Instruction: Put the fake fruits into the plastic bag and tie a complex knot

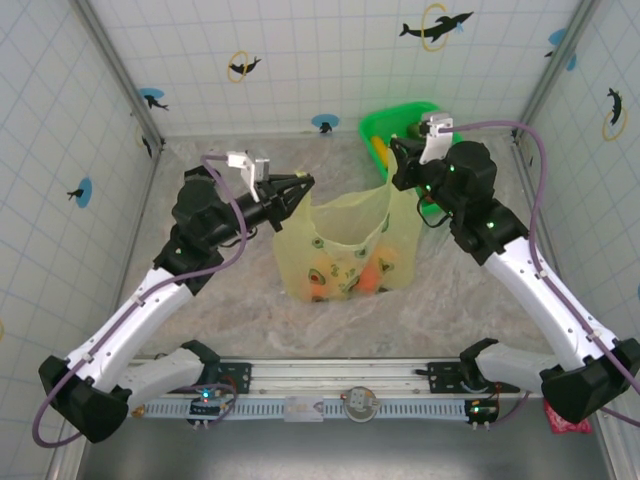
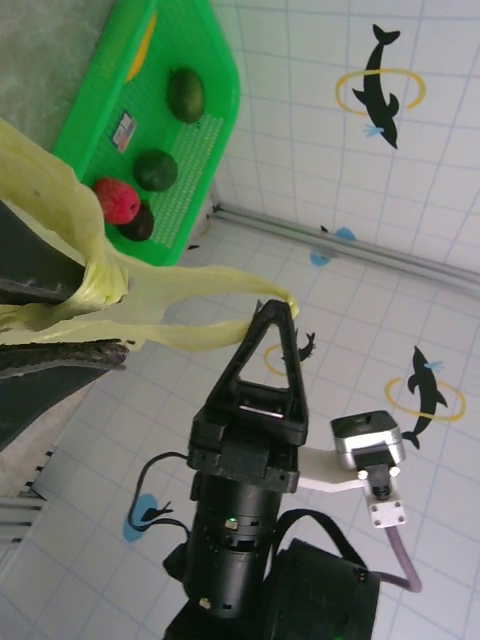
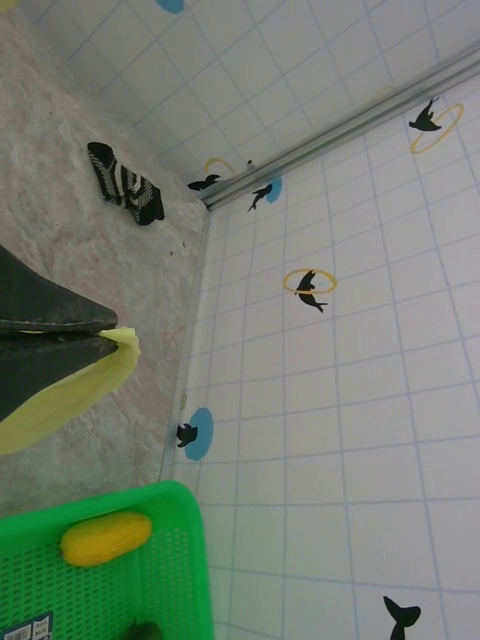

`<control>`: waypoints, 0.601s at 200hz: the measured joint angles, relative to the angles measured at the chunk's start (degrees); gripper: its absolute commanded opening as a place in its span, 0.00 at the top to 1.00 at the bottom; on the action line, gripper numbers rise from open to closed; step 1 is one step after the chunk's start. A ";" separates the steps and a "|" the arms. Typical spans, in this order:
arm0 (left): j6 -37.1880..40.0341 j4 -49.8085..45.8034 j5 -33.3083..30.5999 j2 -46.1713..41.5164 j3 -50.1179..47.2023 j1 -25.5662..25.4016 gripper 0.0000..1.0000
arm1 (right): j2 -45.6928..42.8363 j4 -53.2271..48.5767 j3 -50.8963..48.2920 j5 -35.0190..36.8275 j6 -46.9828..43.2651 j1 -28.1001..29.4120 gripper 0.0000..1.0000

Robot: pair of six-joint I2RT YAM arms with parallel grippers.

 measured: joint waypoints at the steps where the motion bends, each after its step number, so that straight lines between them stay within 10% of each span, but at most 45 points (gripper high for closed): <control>1: 0.07 0.11 0.00 -0.02 -0.09 0.00 0.71 | 0.00 -0.02 0.00 0.00 0.00 -0.02 1.00; 28: -0.96 3.19 1.55 0.02 -2.56 0.00 0.67 | 0.22 -0.02 0.00 -1.11 0.00 -0.02 1.00; 106: -0.50 9.70 3.61 0.04 -7.96 0.00 1.00 | -0.85 0.44 -2.36 -2.73 0.26 -0.81 1.00; 120: -0.04 10.14 3.65 0.07 -9.01 0.00 1.00 | -0.85 0.44 -2.40 -3.34 0.52 -1.07 0.82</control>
